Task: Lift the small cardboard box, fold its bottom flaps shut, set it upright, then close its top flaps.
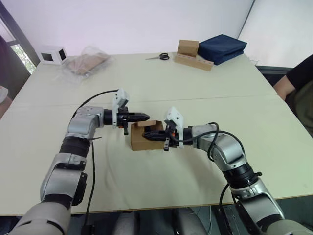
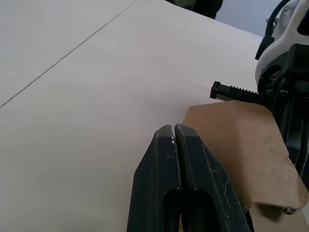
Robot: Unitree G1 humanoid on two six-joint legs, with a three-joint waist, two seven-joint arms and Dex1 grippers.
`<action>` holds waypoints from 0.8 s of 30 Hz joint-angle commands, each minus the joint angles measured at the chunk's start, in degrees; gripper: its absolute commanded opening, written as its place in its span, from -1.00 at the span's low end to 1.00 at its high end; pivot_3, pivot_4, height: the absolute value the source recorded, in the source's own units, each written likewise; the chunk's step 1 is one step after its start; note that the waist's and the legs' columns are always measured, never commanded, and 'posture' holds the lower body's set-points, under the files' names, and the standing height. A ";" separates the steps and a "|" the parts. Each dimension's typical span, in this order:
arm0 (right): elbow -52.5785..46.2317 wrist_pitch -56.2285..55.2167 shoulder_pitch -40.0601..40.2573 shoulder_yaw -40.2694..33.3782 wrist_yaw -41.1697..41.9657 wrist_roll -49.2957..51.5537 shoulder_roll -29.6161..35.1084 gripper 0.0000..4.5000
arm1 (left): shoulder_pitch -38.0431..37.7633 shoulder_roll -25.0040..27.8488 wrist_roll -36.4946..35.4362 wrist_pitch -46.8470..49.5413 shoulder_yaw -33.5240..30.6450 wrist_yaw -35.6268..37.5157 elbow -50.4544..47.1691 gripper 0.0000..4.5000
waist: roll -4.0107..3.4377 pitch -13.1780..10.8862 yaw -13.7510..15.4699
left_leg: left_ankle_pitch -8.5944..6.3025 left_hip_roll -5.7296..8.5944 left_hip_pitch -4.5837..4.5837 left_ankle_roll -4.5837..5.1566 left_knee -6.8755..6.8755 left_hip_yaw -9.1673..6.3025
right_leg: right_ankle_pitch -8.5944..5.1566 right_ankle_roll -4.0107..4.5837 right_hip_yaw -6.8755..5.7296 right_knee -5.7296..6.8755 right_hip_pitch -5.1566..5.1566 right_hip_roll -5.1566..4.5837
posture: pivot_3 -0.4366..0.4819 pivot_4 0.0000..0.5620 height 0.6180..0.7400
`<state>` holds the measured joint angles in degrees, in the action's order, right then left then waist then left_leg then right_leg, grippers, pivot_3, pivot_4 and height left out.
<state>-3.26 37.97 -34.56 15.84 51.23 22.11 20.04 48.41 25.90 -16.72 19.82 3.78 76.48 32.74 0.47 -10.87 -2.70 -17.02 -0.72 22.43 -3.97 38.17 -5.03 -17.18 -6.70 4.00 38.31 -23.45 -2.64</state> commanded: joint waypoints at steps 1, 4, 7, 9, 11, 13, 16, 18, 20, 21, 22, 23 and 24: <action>-0.53 0.32 -0.46 0.01 0.34 -0.50 0.68 -1.00 | -0.89 1.32 -0.93 1.30 -0.01 0.99 -4.80 -0.98 | 0.00 0.00 0.00 | 0.00 0.00 0.00 0.00 0.00 0.00 | 0.00 0.00 0.00 0.00 0.00 0.00 | -0.05 -0.47 1.00; -0.96 0.63 -0.66 -0.61 0.35 -0.28 1.07 -1.00 | -3.19 2.46 -0.69 2.24 1.01 2.02 -8.93 -0.98 | 0.00 0.00 0.02 | 0.00 0.00 0.00 0.00 0.00 0.00 | 0.00 0.00 0.00 0.00 0.00 0.00 | -0.05 -0.47 1.00; -1.20 0.83 -0.80 -0.96 0.29 -0.21 1.22 -1.00 | -4.90 3.22 -0.19 2.57 1.56 1.98 -11.25 -0.98 | -0.01 0.01 0.11 | 0.00 0.00 -0.01 0.00 0.00 0.00 | 0.00 0.00 0.00 0.00 0.01 0.00 | -0.05 -0.47 1.00; -1.40 0.84 -0.84 -1.06 0.31 -0.20 1.40 -1.00 | -6.02 3.88 0.00 2.20 1.77 2.18 -12.10 -0.98 | -0.01 0.01 0.11 | -0.01 0.00 -0.01 0.01 0.00 -0.01 | 0.00 0.00 0.00 0.00 0.02 0.00 | -0.05 -0.47 1.00; -1.60 0.90 -0.86 -1.14 0.36 -0.12 1.56 -1.00 | -6.64 4.26 0.23 1.77 1.81 1.84 -12.38 -0.98 | -0.01 0.01 0.13 | -0.01 0.00 -0.02 0.01 0.00 0.00 | 0.00 0.00 0.00 0.00 0.03 -0.01 | -0.05 -0.47 1.00; -1.90 1.04 -0.86 -1.26 0.45 0.03 1.72 -1.00 | -6.91 4.50 0.27 1.46 1.40 1.25 -11.94 -0.98 | -0.01 0.01 0.16 | -0.01 0.00 -0.02 0.01 0.00 -0.01 | 0.00 0.00 0.00 0.00 0.03 0.00 | -0.05 -0.47 1.00; -2.69 1.27 -0.84 -1.54 0.77 0.35 2.19 -1.00 | -7.12 4.72 0.10 1.61 0.71 0.20 -11.66 -0.98 | -0.01 0.01 0.16 | 0.00 0.00 -0.02 0.00 0.01 -0.01 | 0.00 0.00 0.00 0.00 0.04 -0.01 | -0.05 -0.47 1.00; -3.28 1.51 -0.96 -2.13 1.08 0.90 2.56 -1.00 | -6.80 4.51 0.17 1.42 0.41 -0.91 -11.17 -0.98 | -0.01 0.01 0.17 | 0.00 0.00 -0.02 0.00 0.00 -0.01 | 0.00 0.00 -0.01 0.00 0.04 -0.01 | -0.05 -0.47 1.00; -3.83 1.76 -1.14 -2.85 1.33 1.58 2.89 -1.00 | -6.04 3.98 0.23 1.08 -0.01 -2.28 -9.98 -0.98 | -0.01 0.01 0.19 | 0.00 0.00 -0.02 0.00 0.01 -0.01 | 0.00 0.00 0.00 0.00 0.04 -0.01 | -0.05 -0.47 1.00; -3.95 1.83 -1.19 -3.01 1.37 1.76 2.99 -1.00 | -5.84 3.85 0.20 1.01 -0.07 -2.64 -9.68 -0.98 | -0.01 0.01 0.20 | 0.00 0.00 -0.02 0.00 0.01 -0.01 | 0.00 0.00 0.00 0.00 0.04 -0.01 | -0.05 -0.47 1.00; -4.03 1.90 -1.22 -3.07 1.40 1.86 3.11 -1.00 | -5.73 3.82 0.15 0.90 -0.04 -2.65 -9.50 -0.98 | -0.01 0.01 0.18 | 0.00 0.00 -0.02 0.00 0.01 -0.01 | 0.00 0.00 -0.01 0.00 0.04 -0.01 | -0.05 -0.47 1.00; -4.01 1.97 -1.29 -3.13 1.40 1.96 3.25 -1.00 | -5.50 3.65 0.02 0.78 -0.20 -2.88 -9.24 -0.98 | -0.01 0.01 0.17 | 0.00 0.00 -0.02 0.01 0.01 -0.01 | 0.00 0.00 -0.01 0.00 0.04 -0.01 | -0.05 -0.47 1.00; -3.96 1.97 -1.31 -3.12 1.39 2.00 3.37 -1.00 | -5.10 3.39 -0.45 1.02 -0.59 -3.16 -9.11 -0.98 | -0.01 0.01 0.18 | 0.00 0.00 -0.02 0.00 0.01 -0.01 | 0.00 0.00 -0.01 0.00 0.04 -0.01 | -0.05 -0.47 1.00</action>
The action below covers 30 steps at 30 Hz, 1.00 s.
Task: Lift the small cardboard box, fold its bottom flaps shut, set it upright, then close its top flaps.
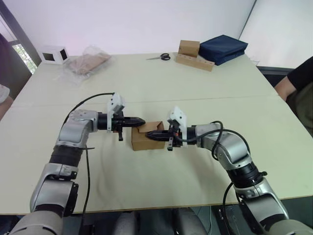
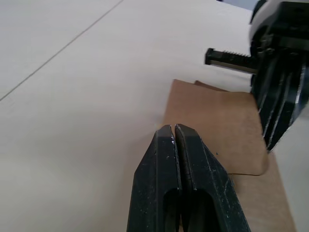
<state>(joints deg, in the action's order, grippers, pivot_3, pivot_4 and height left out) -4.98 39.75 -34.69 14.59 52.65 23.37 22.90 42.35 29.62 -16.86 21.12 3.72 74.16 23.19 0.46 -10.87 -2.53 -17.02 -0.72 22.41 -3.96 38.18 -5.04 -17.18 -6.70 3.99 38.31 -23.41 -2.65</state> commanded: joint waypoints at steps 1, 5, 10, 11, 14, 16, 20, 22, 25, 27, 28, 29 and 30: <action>-2.17 0.17 -1.16 -1.80 -0.04 0.69 0.61 -1.00 | 1.39 -0.53 -0.99 0.17 -1.07 -1.06 0.45 -0.98 | 0.00 0.00 0.00 | 0.00 0.00 0.00 0.00 0.00 0.00 | 0.00 0.00 0.00 0.00 0.00 0.00 | -0.05 -0.47 1.00; -1.52 -0.22 -0.77 -1.19 -0.19 0.15 0.53 -1.00 | 2.36 -0.03 -3.51 2.93 -2.93 -1.25 -0.95 -0.98 | 0.00 0.00 -0.10 | 0.00 0.00 0.00 0.00 0.00 0.00 | 0.00 0.00 0.00 0.00 -0.01 0.00 | -0.05 -0.47 1.00; -0.99 -0.67 -0.65 -0.52 -0.38 -0.53 0.38 -1.00 | 0.38 2.49 -5.21 5.25 -3.57 -0.29 -4.91 -0.98 | 0.00 0.00 -0.19 | 0.00 -0.01 0.00 0.00 -0.02 0.00 | 0.00 0.00 0.01 0.00 -0.03 0.02 | -0.05 -0.47 1.00; -0.97 -0.69 -0.64 -0.51 -0.39 -0.57 0.36 -1.00 | 0.07 2.79 -5.49 5.64 -3.59 -0.26 -5.51 -0.98 | 0.00 0.00 -0.19 | 0.00 -0.01 0.00 0.00 -0.02 0.00 | 0.00 0.00 0.01 0.00 -0.04 0.02 | -0.05 -0.47 1.00; -1.05 -0.60 -0.60 -0.60 -0.28 -0.57 0.29 -1.00 | -1.39 4.00 -6.47 6.86 -3.93 -0.42 -8.20 -0.98 | 0.00 0.00 -0.16 | 0.00 -0.01 0.00 0.00 -0.02 0.00 | 0.00 0.00 0.01 0.00 -0.03 0.01 | -0.05 -0.47 1.00; -1.11 -0.55 -0.58 -0.60 -0.25 -0.51 0.20 -1.00 | -2.23 4.79 -7.07 7.62 -4.21 -0.45 -9.72 -0.98 | 0.00 0.00 -0.14 | 0.00 -0.01 0.00 0.00 -0.02 0.00 | 0.00 0.00 0.01 0.00 -0.02 0.00 | -0.05 -0.47 1.00; -1.40 -0.58 -0.36 -0.51 -0.22 -0.51 0.22 -1.00 | -5.31 8.03 -9.60 10.93 -5.23 0.71 -15.27 -0.98 | 0.00 0.00 -0.16 | 0.00 -0.01 0.00 0.00 -0.03 0.00 | 0.00 0.00 0.01 0.00 -0.03 0.01 | -0.05 -0.47 1.00; -1.49 -0.61 -0.28 -0.57 -0.23 -0.53 0.29 -1.00 | -7.15 10.08 -10.79 12.20 -5.62 1.51 -17.82 -0.98 | 0.00 0.00 -0.16 | 0.00 -0.01 0.00 0.00 -0.03 0.00 | 0.00 0.00 0.01 0.00 -0.03 0.01 | -0.05 -0.47 1.00; -1.67 -0.53 -0.20 -0.69 -0.21 -0.42 0.41 -1.00 | -10.24 12.27 -12.39 13.94 -6.48 1.50 -21.29 -0.98 | -0.01 0.00 0.01 | 0.00 -0.02 0.00 0.00 -0.05 0.01 | 0.00 0.00 0.01 -0.01 -0.03 0.01 | -0.05 -0.47 1.00; -1.68 -0.62 -0.18 -0.66 -0.11 -0.48 0.54 -1.00 | -11.56 12.59 -13.52 15.25 -6.85 0.86 -23.19 -0.98 | -0.01 -0.01 -0.08 | 0.00 -0.02 0.00 0.00 -0.04 0.03 | 0.00 0.00 0.02 -0.02 -0.02 -0.01 | -0.05 -0.47 1.00; -1.65 -0.64 -0.20 -0.65 -0.08 -0.50 0.58 -1.00 | -12.04 12.53 -13.79 15.52 -6.76 0.45 -23.91 -0.98 | -0.01 -0.01 -0.03 | 0.00 -0.02 0.00 0.01 -0.04 0.02 | 0.00 0.00 0.02 -0.02 -0.02 0.00 | -0.05 -0.47 1.00; -1.61 -0.67 -0.23 -0.63 -0.03 -0.52 0.63 -1.00 | -12.44 12.34 -13.92 15.63 -6.54 0.02 -24.50 -0.98 | -0.01 -0.01 -0.02 | 0.00 -0.02 0.00 0.00 -0.04 0.00 | 0.00 0.00 0.01 -0.02 -0.02 0.00 | -0.05 -0.47 1.00; -1.57 -0.66 -0.26 -0.64 -0.01 -0.50 0.61 -1.00 | -12.82 11.94 -14.05 15.78 -6.21 -0.55 -25.06 -0.98 | -0.01 -0.01 -0.01 | 0.00 -0.02 0.00 0.00 -0.04 0.01 | 0.00 0.00 0.01 -0.02 -0.02 0.00 | -0.05 -0.47 1.00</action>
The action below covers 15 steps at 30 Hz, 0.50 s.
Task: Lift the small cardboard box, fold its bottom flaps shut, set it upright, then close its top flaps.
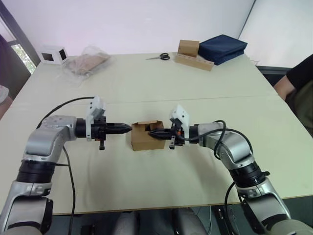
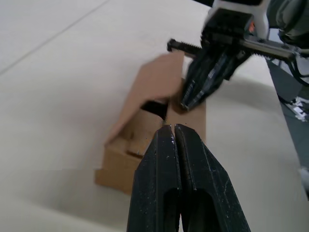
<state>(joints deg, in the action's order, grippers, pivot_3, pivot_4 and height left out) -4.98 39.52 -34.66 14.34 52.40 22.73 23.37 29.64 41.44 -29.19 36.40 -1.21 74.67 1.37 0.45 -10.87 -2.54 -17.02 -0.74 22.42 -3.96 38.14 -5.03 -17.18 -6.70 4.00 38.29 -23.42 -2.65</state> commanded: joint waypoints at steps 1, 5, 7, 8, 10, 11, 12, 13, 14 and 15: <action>-1.53 -0.44 -0.31 -0.38 0.27 0.14 0.14 -1.00 | -0.45 -0.33 -1.75 0.52 -0.90 -1.52 -3.60 -0.98 | 0.00 0.00 0.00 | 0.00 0.00 0.00 0.00 0.00 0.00 | 0.00 0.00 0.00 0.00 0.00 0.00 | -0.05 -0.47 1.00; -1.47 -0.50 -0.32 -0.32 0.37 0.06 0.21 -1.00 | -0.58 -3.11 0.66 -1.80 1.27 -4.37 -2.19 -0.98 | 0.00 0.00 -0.01 | 0.00 0.00 0.00 0.00 0.00 0.00 | 0.00 0.00 0.00 0.00 0.00 0.00 | -0.05 -0.47 1.00; -1.79 -0.34 -0.32 -0.38 0.41 0.14 0.33 -1.00 | -0.43 -4.25 2.25 -3.46 2.44 -5.18 -0.71 -0.98 | 0.00 0.00 -0.02 | 0.00 0.00 0.00 0.00 0.00 0.01 | 0.00 0.00 0.00 0.00 0.00 0.00 | -0.05 -0.47 1.00; -2.05 -0.17 -0.32 -0.51 0.43 0.28 0.41 -1.00 | -0.50 -4.60 2.70 -4.05 2.86 -5.34 -0.18 -0.98 | 0.00 0.00 -0.02 | 0.00 0.00 0.00 0.00 0.01 0.01 | 0.00 0.00 0.00 0.00 0.00 0.01 | -0.05 -0.47 1.00; -2.60 0.10 -0.34 -0.89 0.45 0.55 0.69 -1.00 | -0.74 -4.93 3.02 -4.56 3.46 -5.24 0.20 -0.98 | 0.00 0.00 -0.02 | 0.00 0.00 0.00 0.00 0.00 0.01 | 0.00 0.00 0.00 0.01 -0.01 0.01 | -0.05 -0.47 1.00; -2.97 0.32 -0.40 -1.21 0.42 0.80 0.85 -1.00 | -0.89 -5.05 3.19 -4.79 3.71 -5.21 0.29 -0.98 | 0.00 0.00 -0.02 | 0.00 0.00 0.00 0.00 0.00 0.01 | 0.00 0.00 0.00 0.00 -0.01 0.01 | -0.05 -0.47 1.00; -3.36 0.55 -0.46 -1.53 0.40 1.06 1.02 -1.00 | -1.00 -5.11 3.34 -4.99 3.90 -5.14 0.32 -0.98 | 0.00 0.00 -0.03 | 0.00 0.00 0.00 0.00 0.00 0.01 | 0.00 0.00 0.00 0.00 -0.01 0.01 | -0.05 -0.47 1.00; -3.78 0.78 -0.52 -1.88 0.39 1.34 1.20 -1.00 | -1.08 -5.14 3.46 -5.16 4.03 -5.15 0.36 -0.98 | 0.00 0.00 -0.03 | 0.00 0.00 0.00 0.00 0.00 0.01 | 0.00 0.00 0.00 0.00 -0.01 0.01 | -0.05 -0.47 1.00; -4.51 1.29 -0.71 -2.62 0.44 1.97 1.51 -1.00 | -1.10 -5.12 3.54 -5.35 4.10 -5.20 0.41 -0.98 | 0.00 0.00 -0.01 | 0.00 0.00 0.00 0.00 0.00 0.00 | 0.00 0.00 0.00 0.00 -0.01 0.01 | -0.05 -0.47 1.00; -5.42 2.20 -1.11 -3.90 0.54 2.99 1.99 -1.00 | -1.09 -5.15 3.47 -5.33 4.06 -5.24 0.41 -0.98 | 0.00 0.00 0.04 | 0.00 0.00 0.00 0.00 0.00 0.00 | 0.00 0.00 0.00 0.00 -0.01 0.00 | -0.05 -0.47 1.00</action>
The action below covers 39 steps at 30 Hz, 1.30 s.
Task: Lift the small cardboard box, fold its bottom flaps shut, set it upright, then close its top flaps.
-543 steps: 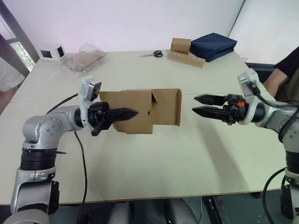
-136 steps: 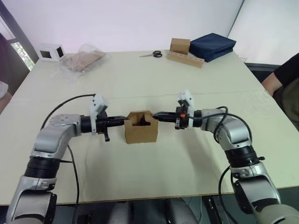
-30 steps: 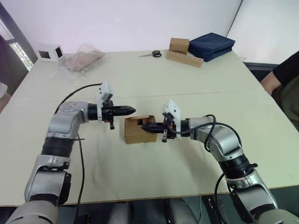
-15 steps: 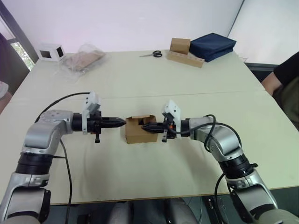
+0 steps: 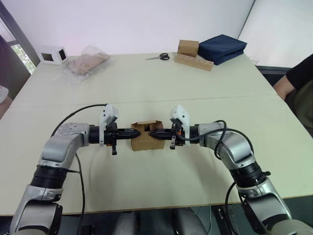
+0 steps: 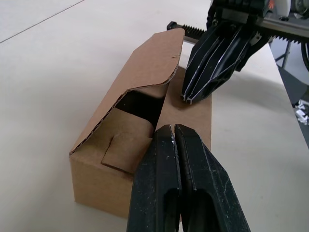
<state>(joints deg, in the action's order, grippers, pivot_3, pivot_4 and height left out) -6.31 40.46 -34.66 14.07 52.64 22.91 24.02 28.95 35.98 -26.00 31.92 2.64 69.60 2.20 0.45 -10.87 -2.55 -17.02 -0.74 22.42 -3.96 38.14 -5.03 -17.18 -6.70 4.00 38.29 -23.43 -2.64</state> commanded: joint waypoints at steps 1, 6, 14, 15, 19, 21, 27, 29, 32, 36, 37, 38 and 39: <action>-4.89 2.11 -1.49 -4.89 0.41 3.87 1.84 -1.00 | -0.38 0.27 0.26 -0.89 0.18 -0.22 -0.44 -0.98 | 0.00 0.00 0.09 | 0.00 0.00 0.00 0.00 0.00 0.00 | 0.00 0.00 0.00 0.00 0.01 0.00 | -0.05 -0.47 1.00; -5.72 5.72 -4.62 -10.97 1.78 9.22 5.29 -1.00 | 0.08 -0.17 0.21 -0.97 0.15 -0.38 -0.54 -0.98 | 0.00 0.00 0.05 | 0.00 0.01 0.00 0.00 0.00 0.00 | 0.00 0.00 0.00 -0.02 0.02 -0.02 | -0.05 -0.47 1.00; 2.96 5.76 -12.31 -12.29 3.38 11.00 4.47 -1.00 | 0.56 -0.26 0.33 -1.30 0.15 -0.07 -0.09 -0.98 | 0.00 0.00 -0.03 | 0.00 0.00 0.00 0.01 -0.01 0.00 | 0.00 0.00 0.00 -0.02 0.01 0.00 | -0.05 -0.47 1.00; 5.25 5.28 -13.42 -11.22 3.74 10.40 3.40 -1.00 | 0.57 -0.27 0.32 -1.30 0.17 -0.08 -0.08 -0.98 | 0.00 0.00 -0.04 | 0.00 0.00 0.00 0.01 -0.02 0.00 | 0.00 0.00 0.00 -0.02 0.01 0.00 | -0.05 -0.47 1.00; 14.64 2.77 -17.17 -5.84 6.35 6.88 -1.01 -1.00 | 0.28 -0.29 0.25 -1.23 0.22 -0.42 -0.61 -0.98 | 0.00 0.00 -0.25 | 0.00 0.00 -0.01 0.01 -0.02 0.04 | 0.00 0.00 0.01 -0.03 0.00 0.00 | -0.05 -0.47 1.00; 17.75 1.81 -18.17 -4.97 7.26 5.79 -2.01 -1.00 | 0.24 -0.26 0.32 -1.32 0.27 -0.52 -0.66 -0.98 | -0.01 0.00 -0.21 | 0.00 -0.01 -0.01 0.01 -0.04 0.01 | 0.00 0.00 0.00 0.00 -0.02 0.02 | -0.05 -0.47 1.00; 23.99 -0.08 -19.93 -2.75 10.51 3.45 -3.45 -1.00 | -0.13 -0.14 -0.03 -1.10 0.01 -1.19 -1.49 -0.98 | -0.01 0.00 -0.06 | 0.00 0.03 0.01 -0.01 0.00 0.04 | 0.01 0.00 0.00 -0.03 0.00 -0.06 | -0.05 -0.47 1.00; 24.71 -0.36 -20.04 -2.35 11.34 2.89 -3.51 -1.00 | -0.22 -0.09 -0.15 -1.09 -0.05 -1.35 -1.68 -0.98 | -0.01 0.00 -0.11 | 0.00 0.01 0.01 0.00 -0.02 0.02 | 0.00 0.00 0.00 -0.02 -0.02 -0.02 | -0.05 -0.47 1.00; 25.22 -0.69 -19.67 -1.39 12.60 1.81 -3.51 -1.00 | -0.24 -0.07 -0.26 -1.08 -0.16 -1.50 -1.77 -0.98 | -0.01 -0.01 -0.19 | 0.00 0.01 0.01 -0.01 -0.03 0.02 | 0.00 0.00 0.00 -0.02 -0.04 -0.02 | -0.05 -0.47 1.00; 25.01 -0.78 -19.03 -0.69 13.39 0.79 -3.62 -1.00 | -0.13 -0.08 -0.25 -1.17 -0.21 -1.60 -1.60 -0.98 | -0.01 -0.01 -0.17 | 0.00 0.01 0.01 -0.01 -0.03 0.02 | 0.00 0.00 0.00 -0.02 -0.03 -0.02 | -0.05 -0.47 1.00; 24.74 -0.79 -18.68 -0.55 13.56 0.59 -3.68 -1.00 | -0.10 -0.08 -0.28 -1.17 -0.25 -1.63 -1.60 -0.98 | -0.01 -0.01 -0.16 | 0.00 0.01 0.01 -0.01 -0.03 0.02 | 0.00 0.00 0.00 -0.02 -0.03 -0.02 | -0.05 -0.47 1.00; 24.54 -0.83 -18.32 -0.44 13.67 0.37 -3.74 -1.00 | -0.08 -0.06 -0.30 -1.18 -0.30 -1.65 -1.61 -0.98 | -0.01 -0.01 -0.16 | 0.01 0.01 0.01 -0.01 -0.03 0.02 | 0.00 0.00 0.00 -0.02 -0.03 -0.02 | -0.05 -0.47 1.00; 24.40 -0.90 -17.96 -0.26 13.75 0.07 -3.77 -1.00 | -0.07 0.01 -0.40 -1.09 -0.40 -1.64 -1.71 -0.98 | -0.01 -0.01 -0.16 | 0.01 0.01 0.01 -0.01 -0.03 0.02 | 0.00 0.00 0.00 -0.02 -0.03 -0.02 | -0.05 -0.47 1.00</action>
<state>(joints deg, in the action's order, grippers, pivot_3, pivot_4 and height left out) 19.96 40.59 -52.72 13.73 65.74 23.18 20.81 29.01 35.46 -25.75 30.94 3.12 68.21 1.78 0.44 -10.88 -2.71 -17.02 -0.73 22.43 -3.97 38.11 -5.01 -17.17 -6.70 4.00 38.27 -23.46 -2.66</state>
